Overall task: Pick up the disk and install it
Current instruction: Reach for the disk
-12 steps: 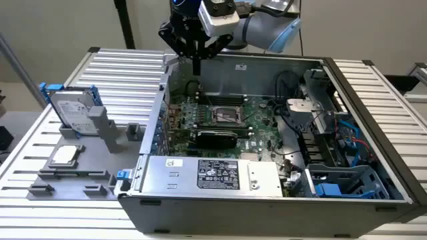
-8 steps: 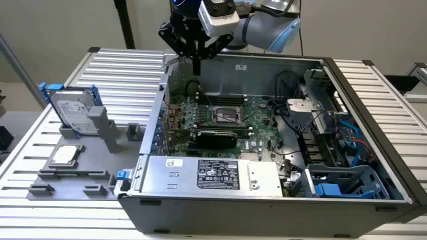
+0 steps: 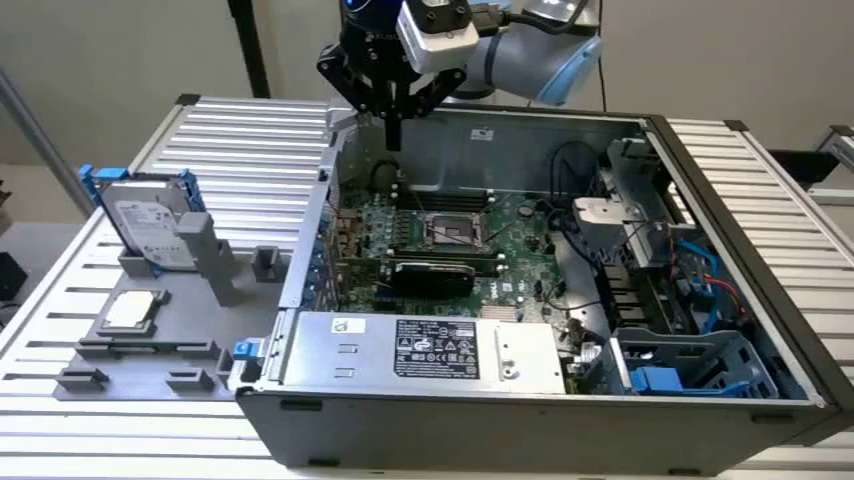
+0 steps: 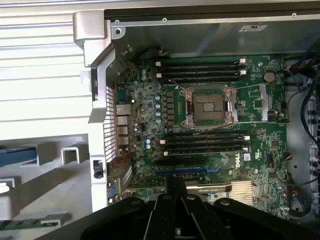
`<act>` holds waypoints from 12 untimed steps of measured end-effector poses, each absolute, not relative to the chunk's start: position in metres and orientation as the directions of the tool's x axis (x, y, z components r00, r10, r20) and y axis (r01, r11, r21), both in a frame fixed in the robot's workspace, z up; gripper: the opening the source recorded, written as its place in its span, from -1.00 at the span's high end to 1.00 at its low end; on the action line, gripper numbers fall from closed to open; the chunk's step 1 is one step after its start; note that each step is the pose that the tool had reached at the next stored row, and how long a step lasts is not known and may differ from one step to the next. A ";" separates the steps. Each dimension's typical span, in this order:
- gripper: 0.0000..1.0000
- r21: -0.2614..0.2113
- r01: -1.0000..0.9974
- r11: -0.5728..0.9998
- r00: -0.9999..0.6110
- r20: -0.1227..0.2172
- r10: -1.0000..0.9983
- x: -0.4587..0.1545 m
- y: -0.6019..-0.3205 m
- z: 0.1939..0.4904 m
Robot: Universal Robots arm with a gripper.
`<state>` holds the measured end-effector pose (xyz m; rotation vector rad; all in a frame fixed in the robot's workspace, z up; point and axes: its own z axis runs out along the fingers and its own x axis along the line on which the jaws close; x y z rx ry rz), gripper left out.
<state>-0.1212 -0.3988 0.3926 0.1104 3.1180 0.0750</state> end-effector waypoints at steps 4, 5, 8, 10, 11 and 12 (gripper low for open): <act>1.00 0.049 0.070 0.996 -0.997 -0.019 0.071 -0.129 -0.399 0.393; 1.00 0.049 0.070 0.996 -0.997 -0.019 0.071 -0.134 -0.399 0.393; 1.00 0.049 0.070 0.996 -0.997 -0.019 0.071 -0.147 -0.399 0.393; 1.00 0.049 0.070 0.996 -0.997 -0.019 0.071 -0.157 -0.399 0.392; 1.00 0.049 0.070 0.996 -0.997 -0.019 0.071 -0.161 -0.399 0.392; 1.00 0.049 0.070 0.996 -0.997 -0.019 0.071 -0.166 -0.398 0.392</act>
